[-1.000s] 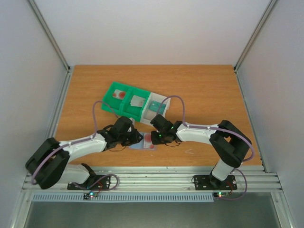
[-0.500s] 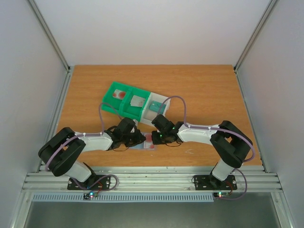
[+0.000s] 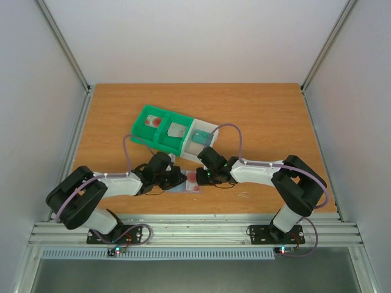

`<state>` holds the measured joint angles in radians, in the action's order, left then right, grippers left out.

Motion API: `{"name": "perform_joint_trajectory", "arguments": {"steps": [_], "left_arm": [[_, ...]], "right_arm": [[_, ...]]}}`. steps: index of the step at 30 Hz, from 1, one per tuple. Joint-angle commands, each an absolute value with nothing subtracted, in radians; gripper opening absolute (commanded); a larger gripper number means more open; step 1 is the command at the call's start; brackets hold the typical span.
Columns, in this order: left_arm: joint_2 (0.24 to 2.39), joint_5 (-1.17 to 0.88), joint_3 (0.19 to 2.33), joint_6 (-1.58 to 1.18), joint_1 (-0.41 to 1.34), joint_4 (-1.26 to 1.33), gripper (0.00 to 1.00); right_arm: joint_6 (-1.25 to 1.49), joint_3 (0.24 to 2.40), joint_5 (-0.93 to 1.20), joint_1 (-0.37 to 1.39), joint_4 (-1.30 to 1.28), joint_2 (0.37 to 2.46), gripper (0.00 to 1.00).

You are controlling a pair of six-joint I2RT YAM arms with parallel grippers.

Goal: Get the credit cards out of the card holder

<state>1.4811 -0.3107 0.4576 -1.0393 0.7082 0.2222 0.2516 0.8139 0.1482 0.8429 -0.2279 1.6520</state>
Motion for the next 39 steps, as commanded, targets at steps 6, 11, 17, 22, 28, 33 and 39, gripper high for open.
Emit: {"name": "perform_joint_trajectory", "arguments": {"steps": [6, 11, 17, 22, 28, 33, 39], "left_arm": [[1.332, -0.327, 0.464, -1.004, 0.724, 0.209, 0.0], [1.321, -0.298, 0.452, -0.997, 0.723, 0.166, 0.01], [1.321, -0.263, 0.451, -0.996, 0.723, 0.115, 0.03], [1.33, -0.235, 0.452, -0.977, 0.722, 0.118, 0.17], [1.358, -0.234, 0.458, -0.961, 0.722, 0.117, 0.24], [1.372, -0.248, 0.457, -0.956, 0.722, 0.14, 0.24], [1.401, -0.25, 0.447, -0.955, 0.722, 0.16, 0.24]], "right_arm": [[0.254, 0.783, 0.152, 0.812, -0.24, 1.641, 0.11], [0.247, 0.805, 0.175, 0.798, -0.266, 1.608, 0.13], [0.271, 0.835, 0.237, 0.798, -0.262, 1.604, 0.12], [0.298, 0.856, 0.252, 0.798, -0.248, 1.613, 0.12], [0.317, 0.858, 0.229, 0.798, -0.257, 1.628, 0.13], [0.322, 0.852, 0.218, 0.798, -0.251, 1.637, 0.13], [0.331, 0.845, 0.234, 0.798, -0.23, 1.666, 0.13]]}}
